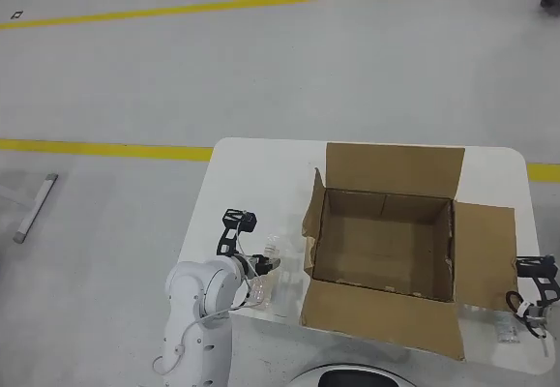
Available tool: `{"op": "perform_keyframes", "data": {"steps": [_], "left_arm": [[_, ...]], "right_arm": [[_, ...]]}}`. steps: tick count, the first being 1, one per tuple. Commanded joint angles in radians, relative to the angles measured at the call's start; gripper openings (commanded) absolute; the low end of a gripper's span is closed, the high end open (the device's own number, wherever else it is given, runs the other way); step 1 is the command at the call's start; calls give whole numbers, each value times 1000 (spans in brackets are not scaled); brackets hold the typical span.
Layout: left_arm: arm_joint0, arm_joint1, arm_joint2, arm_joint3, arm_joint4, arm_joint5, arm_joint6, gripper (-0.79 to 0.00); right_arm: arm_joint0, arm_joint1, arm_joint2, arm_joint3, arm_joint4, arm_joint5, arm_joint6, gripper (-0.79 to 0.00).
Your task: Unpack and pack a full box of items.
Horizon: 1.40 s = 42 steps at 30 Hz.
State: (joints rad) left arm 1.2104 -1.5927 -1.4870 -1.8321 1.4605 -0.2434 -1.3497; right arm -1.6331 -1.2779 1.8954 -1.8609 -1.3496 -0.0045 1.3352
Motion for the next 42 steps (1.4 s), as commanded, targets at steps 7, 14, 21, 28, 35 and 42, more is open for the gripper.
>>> {"op": "perform_keyframes", "data": {"steps": [7, 14, 21, 28, 35, 42], "left_arm": [[0, 0, 0, 0, 0, 0, 0, 0], [0, 0, 0, 0, 0, 0, 0, 0], [0, 0, 0, 0, 0, 0, 0, 0], [0, 0, 0, 0, 0, 0, 0, 0], [0, 0, 0, 0, 0, 0, 0, 0], [0, 0, 0, 0, 0, 0, 0, 0]], "right_arm": [[8, 3, -16, 18, -2, 6, -1, -785], [18, 7, -24, 38, -6, 8, 0, -677], [23, 10, -30, 47, -8, 12, 2, -573], [19, 14, -16, 27, -2, 13, 5, -505], [-26, 16, 97, -163, 87, 43, -82, -529], [-103, -7, 224, -331, 256, 167, -516, -785]]}}
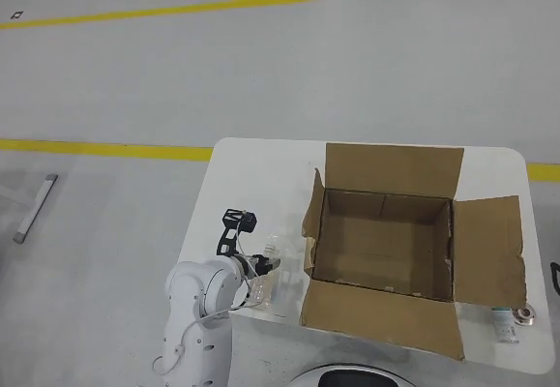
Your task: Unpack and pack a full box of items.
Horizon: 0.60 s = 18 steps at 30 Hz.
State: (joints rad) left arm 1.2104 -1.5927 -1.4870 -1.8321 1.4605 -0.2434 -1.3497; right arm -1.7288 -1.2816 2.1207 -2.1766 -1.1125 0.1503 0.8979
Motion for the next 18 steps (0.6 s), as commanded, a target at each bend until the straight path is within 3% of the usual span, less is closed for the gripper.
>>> {"op": "perform_keyframes", "data": {"steps": [1, 5, 9, 14, 18], "left_arm": [[0, 0, 0, 0, 0, 0, 0, 0], [0, 0, 0, 0, 0, 0, 0, 0], [0, 0, 0, 0, 0, 0, 0, 0], [0, 0, 0, 0, 0, 0, 0, 0], [0, 0, 0, 0, 0, 0, 0, 0]], "right_arm": [[-22, -8, -6, -27, 39, 20, -138, -785], [-56, -23, -54, -87, 79, 35, -363, -785], [-48, -31, -141, -115, 133, 0, -493, -785], [15, -28, -288, -103, 61, -72, -527, -785], [62, -28, -415, -93, -78, -56, -525, -785]]}}
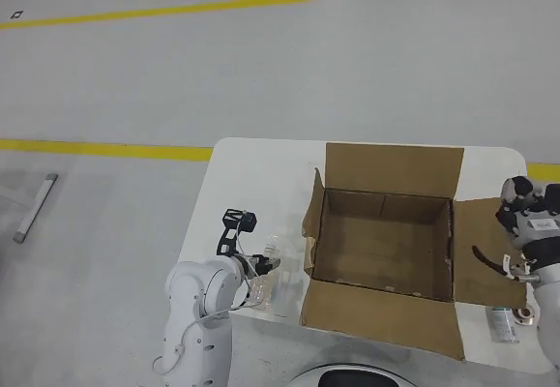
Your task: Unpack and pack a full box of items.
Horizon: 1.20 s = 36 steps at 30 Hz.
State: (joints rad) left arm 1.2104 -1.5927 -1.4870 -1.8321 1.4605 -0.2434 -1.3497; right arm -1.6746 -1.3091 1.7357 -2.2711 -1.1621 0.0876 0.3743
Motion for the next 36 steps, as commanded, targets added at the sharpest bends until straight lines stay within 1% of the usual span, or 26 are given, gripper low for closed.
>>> {"op": "perform_keyframes", "data": {"steps": [1, 2, 6, 8, 9, 12, 13, 17, 20, 26, 31, 36], "left_arm": [[0, 0, 0, 0, 0, 0, 0, 0], [0, 0, 0, 0, 0, 0, 0, 0], [12, 1, 1, 5, -11, 9, 14, 0], [19, 3, 2, 1, -21, 30, -25, 0], [19, 3, 2, 1, -27, 53, -62, 0], [6, 2, -18, -19, -82, 170, -163, 0], [4, 2, -21, -29, -97, 183, -186, 0], [25, 11, -16, -37, -95, 186, -186, 0], [23, 18, -5, 0, -73, 196, -186, 0], [-21, 25, 36, 101, -20, 211, -186, 0], [-44, 29, 68, 165, 22, 219, -163, 0], [-50, 35, 91, 214, 89, 218, -106, 0]], "right_arm": [[16, -1, -57, 6, -52, 15, -3, -785], [25, -3, -86, 13, -64, 21, -2, -785], [44, -5, -118, 34, -55, 29, 5, -785], [51, -5, -124, 45, -50, 27, 18, -785], [54, -5, -124, 50, -44, 26, 24, -785], [64, -4, -122, 73, -17, 9, 46, -785], [67, -4, -119, 81, -5, 0, 53, -785], [78, -2, -107, 125, 44, -38, 68, -785], [88, 1, -104, 153, 60, -65, 76, -785], [115, 5, -95, 191, 76, -103, 92, -785], [132, 9, -86, 216, 97, -139, 103, -785], [153, 15, -38, 247, 212, -194, 118, -785]]}}
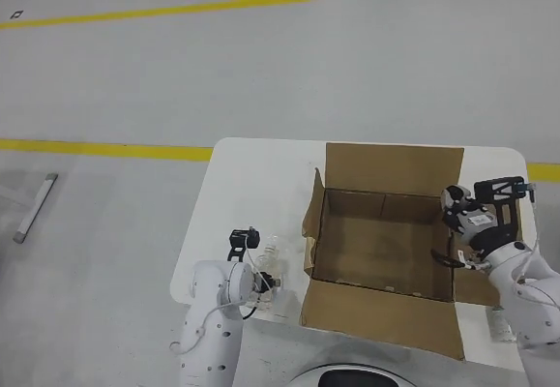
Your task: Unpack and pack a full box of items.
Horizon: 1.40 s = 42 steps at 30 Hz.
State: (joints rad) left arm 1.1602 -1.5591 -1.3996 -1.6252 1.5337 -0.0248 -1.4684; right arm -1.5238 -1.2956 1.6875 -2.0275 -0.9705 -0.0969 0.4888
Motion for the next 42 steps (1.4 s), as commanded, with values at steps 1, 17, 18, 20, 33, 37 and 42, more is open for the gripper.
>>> {"op": "perform_keyframes", "data": {"steps": [1, 17, 18, 20, 33, 37, 42], "left_arm": [[3, 3, 8, 12, 29, -6, 21, 0], [-9, 13, 27, 72, 58, 2, 57, 0], [-13, 13, 29, 80, 50, -2, 58, 0], [-20, 14, 31, 95, 50, -6, 59, 0], [-59, 21, 37, 176, 45, -13, 68, 0], [-66, 22, 45, 190, 46, -10, 67, 0], [-76, 25, 48, 208, 46, -10, 69, -6]], "right_arm": [[4, 3, 23, 5, 38, -20, 7, -785], [26, 18, 44, 45, 74, -54, 27, -785], [28, 19, 43, 47, 73, -53, 26, -785], [31, 20, 41, 49, 72, -52, 26, -785], [44, 28, 24, 73, 68, -39, 31, -785], [49, 31, 20, 79, 66, -36, 29, -785], [54, 34, 19, 85, 66, -29, 32, -785]]}}
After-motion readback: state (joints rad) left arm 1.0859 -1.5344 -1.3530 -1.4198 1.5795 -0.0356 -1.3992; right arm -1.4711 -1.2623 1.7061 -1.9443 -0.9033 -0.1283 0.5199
